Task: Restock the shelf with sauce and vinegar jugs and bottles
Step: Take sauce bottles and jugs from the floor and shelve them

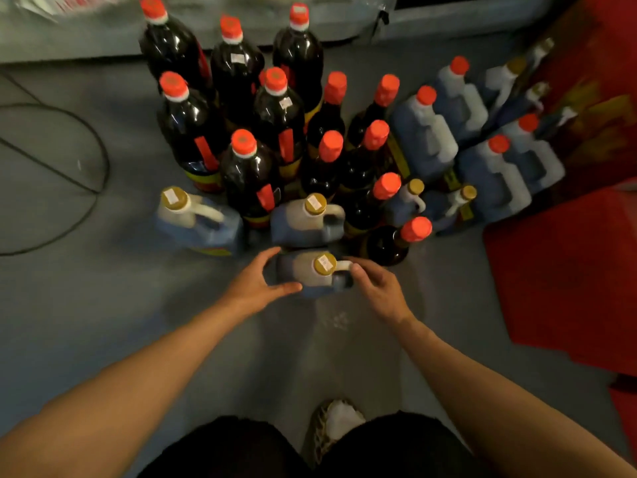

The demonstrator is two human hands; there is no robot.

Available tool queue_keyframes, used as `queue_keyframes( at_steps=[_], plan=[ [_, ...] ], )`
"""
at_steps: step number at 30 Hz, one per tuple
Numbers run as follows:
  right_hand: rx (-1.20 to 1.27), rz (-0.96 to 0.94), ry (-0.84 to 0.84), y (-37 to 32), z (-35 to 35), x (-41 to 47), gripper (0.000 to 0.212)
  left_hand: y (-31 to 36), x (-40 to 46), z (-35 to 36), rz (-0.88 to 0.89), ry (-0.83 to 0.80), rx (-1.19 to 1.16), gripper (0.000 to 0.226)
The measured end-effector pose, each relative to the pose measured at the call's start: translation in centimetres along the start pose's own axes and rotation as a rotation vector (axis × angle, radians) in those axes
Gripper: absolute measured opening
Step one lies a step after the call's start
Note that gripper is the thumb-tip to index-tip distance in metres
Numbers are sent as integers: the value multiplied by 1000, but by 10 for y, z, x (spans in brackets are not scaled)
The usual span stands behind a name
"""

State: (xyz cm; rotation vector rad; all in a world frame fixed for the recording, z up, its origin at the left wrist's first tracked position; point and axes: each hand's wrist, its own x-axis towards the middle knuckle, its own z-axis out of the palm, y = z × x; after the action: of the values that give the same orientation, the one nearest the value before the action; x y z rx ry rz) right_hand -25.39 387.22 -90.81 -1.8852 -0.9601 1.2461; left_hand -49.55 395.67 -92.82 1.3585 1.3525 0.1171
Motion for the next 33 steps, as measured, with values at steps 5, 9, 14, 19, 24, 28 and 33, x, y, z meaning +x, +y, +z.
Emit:
queue_keyframes(
  at_steps=[5,9,14,19,24,28,33],
  plan=[
    [93,-148,-2,25,11,5,31,-29,15,12,161,-45,-113,114],
    [114,-126,1,25,15,8,27,-31,16,25,171,-1,-198,106],
    [269,-92,89,35,26,10,46,-35,16,36,197,43,-269,110],
    [348,-43,99,27,31,7,57,-26,12,32,199,63,-330,96],
    [353,-75,29,-1,37,4,45,-29,-9,22,115,101,-381,92],
    [324,-161,-155,-6,40,-7,22,-38,-27,7,47,148,-431,99],
    [178,-211,-492,1,50,-9,70,-47,-36,-17,-74,209,-392,97]
  ],
)
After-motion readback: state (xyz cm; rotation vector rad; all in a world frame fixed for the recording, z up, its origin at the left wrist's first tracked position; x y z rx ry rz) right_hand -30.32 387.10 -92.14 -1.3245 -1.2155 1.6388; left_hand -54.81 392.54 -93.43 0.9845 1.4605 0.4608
